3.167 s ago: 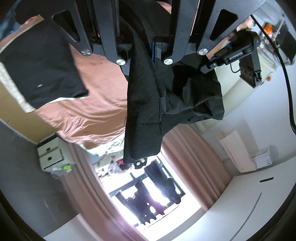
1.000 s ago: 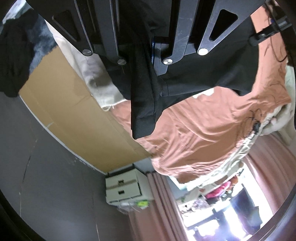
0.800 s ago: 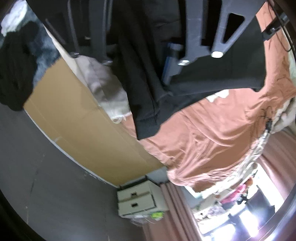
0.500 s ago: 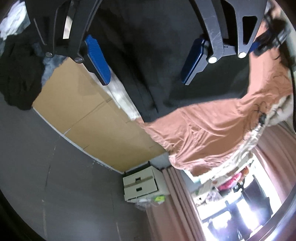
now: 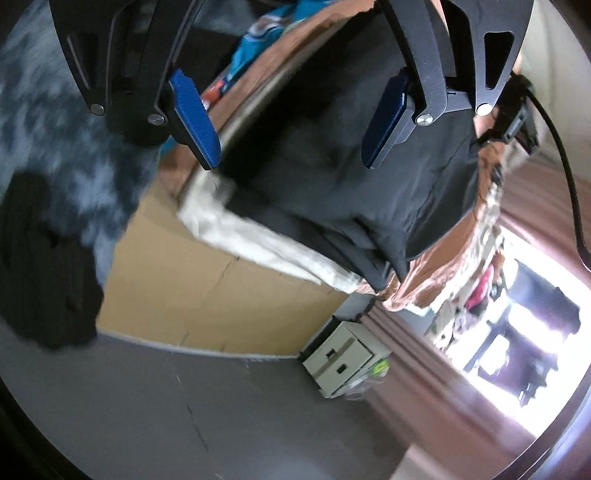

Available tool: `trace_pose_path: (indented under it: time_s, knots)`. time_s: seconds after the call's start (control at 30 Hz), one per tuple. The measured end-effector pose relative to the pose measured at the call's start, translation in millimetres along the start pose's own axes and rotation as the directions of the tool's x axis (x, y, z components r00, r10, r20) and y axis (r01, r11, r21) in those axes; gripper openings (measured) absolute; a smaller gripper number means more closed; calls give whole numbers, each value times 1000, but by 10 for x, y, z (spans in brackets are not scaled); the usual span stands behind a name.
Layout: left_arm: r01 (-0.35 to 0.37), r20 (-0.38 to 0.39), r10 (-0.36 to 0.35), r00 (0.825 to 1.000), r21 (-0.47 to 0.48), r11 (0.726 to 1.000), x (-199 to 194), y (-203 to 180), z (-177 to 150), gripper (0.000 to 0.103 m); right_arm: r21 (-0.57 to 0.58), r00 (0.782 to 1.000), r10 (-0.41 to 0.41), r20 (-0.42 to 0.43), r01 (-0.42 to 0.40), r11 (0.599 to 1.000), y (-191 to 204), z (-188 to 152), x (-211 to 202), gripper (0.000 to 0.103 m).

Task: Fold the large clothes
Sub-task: 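Lower the shirt onto the folded clothes stack with both grippers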

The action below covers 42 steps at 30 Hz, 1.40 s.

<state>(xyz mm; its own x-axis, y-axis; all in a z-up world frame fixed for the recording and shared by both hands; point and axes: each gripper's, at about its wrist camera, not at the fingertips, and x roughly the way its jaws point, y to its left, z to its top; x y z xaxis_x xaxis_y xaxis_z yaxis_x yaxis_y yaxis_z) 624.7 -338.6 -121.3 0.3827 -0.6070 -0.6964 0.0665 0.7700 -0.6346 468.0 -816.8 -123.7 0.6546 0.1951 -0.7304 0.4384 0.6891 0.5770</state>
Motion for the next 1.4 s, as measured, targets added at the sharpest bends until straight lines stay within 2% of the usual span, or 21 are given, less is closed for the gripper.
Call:
trace_pose_path:
  time_s: [0.07, 0.1, 0.17, 0.23, 0.27, 0.4, 0.43, 0.47, 0.57, 0.67, 0.77, 0.9, 1.13, 1.4]
  knots:
    - [-7, 0, 7, 1000, 5, 1000, 24, -11, 5, 78, 57, 1000, 3, -5, -3, 998, -123, -68, 116, 79]
    - [-19, 7, 19, 1000, 14, 1000, 27, -30, 3, 78, 85, 999, 32, -12, -31, 996, -181, -83, 192, 79]
    - [-43, 26, 42, 999, 41, 998, 32, -91, -7, 74, 96, 998, 62, -8, -61, 994, -212, -95, 264, 79]
    - [-53, 29, 51, 998, 65, 996, 31, -150, -9, 66, 91, 997, 75, 10, -76, 993, -170, -71, 330, 79]
    - [-60, 31, 58, 998, 64, 996, 34, -164, -5, 65, 90, 996, 91, 9, -91, 992, -149, -51, 367, 79]
    - [-91, 28, 90, 996, 58, 994, 67, -233, 18, 61, 146, 989, 136, -60, -126, 981, -148, 31, 674, 79]
    - [-99, 28, 97, 995, 69, 993, 83, -270, 33, 59, 141, 988, 139, -60, -130, 981, -125, 55, 718, 72]
    - [-105, 25, 104, 994, 82, 991, 106, -311, 51, 57, 129, 990, 129, -53, -121, 984, -97, 68, 722, 61]
    - [-114, 18, 112, 994, 116, 987, 152, -441, 122, 53, 77, 994, 112, -20, -110, 991, 18, 54, 625, 40]
    - [-127, 6, 128, 992, 147, 981, 246, -571, 222, 53, 43, 995, 100, -7, -100, 994, 64, 28, 526, 29]
    - [-135, 4, 136, 991, 179, 975, 343, -650, 307, 53, 32, 995, 95, 14, -95, 995, 72, -28, 409, 24]
    - [-142, -5, 146, 989, 203, 969, 426, -662, 381, 53, 7, 997, 67, 39, -67, 998, 127, -118, 334, 21]
    - [-128, -12, 133, 991, 201, 971, 360, -567, 363, 53, -24, 998, 23, 59, -21, 999, 217, 51, 359, 17]
    - [-106, -2, 110, 994, 232, 967, 122, -636, 263, 53, 38, 994, -46, 100, 42, 998, 67, 151, 329, 16]
